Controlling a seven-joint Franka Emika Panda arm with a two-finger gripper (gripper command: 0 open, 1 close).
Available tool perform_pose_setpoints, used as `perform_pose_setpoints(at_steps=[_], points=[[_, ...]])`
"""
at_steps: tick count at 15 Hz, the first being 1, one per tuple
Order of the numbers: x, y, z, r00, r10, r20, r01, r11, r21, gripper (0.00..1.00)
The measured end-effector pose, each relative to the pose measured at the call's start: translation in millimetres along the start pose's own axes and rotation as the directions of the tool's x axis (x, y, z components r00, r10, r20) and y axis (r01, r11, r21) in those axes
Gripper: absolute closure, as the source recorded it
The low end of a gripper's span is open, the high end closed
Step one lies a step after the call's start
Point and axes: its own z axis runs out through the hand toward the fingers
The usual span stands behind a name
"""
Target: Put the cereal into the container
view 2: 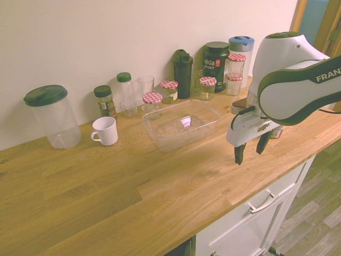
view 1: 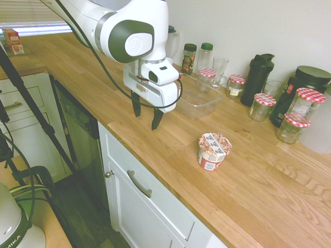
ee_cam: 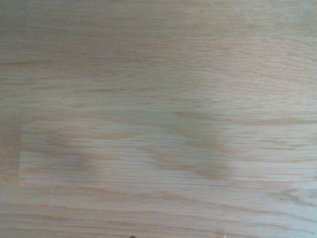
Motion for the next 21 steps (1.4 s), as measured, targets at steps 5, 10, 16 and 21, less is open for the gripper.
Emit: perform_pose_setpoints(at_steps=[5,10,16,21], points=[[10.2,9.5,-17.2,0.995,0.092,-0.035,-0.088,0.991,0.101,0.0],[27.3,72.1,-49.2,0.961,0.264,-0.08,-0.244,0.95,0.197,0.0],[75.3,107.1,-23.4,0.885,0.457,-0.091,-0.431,0.877,0.212,0.0],[103.2,103.9,-4.2,0.852,0.517,-0.081,-0.493,0.846,0.203,0.0]])
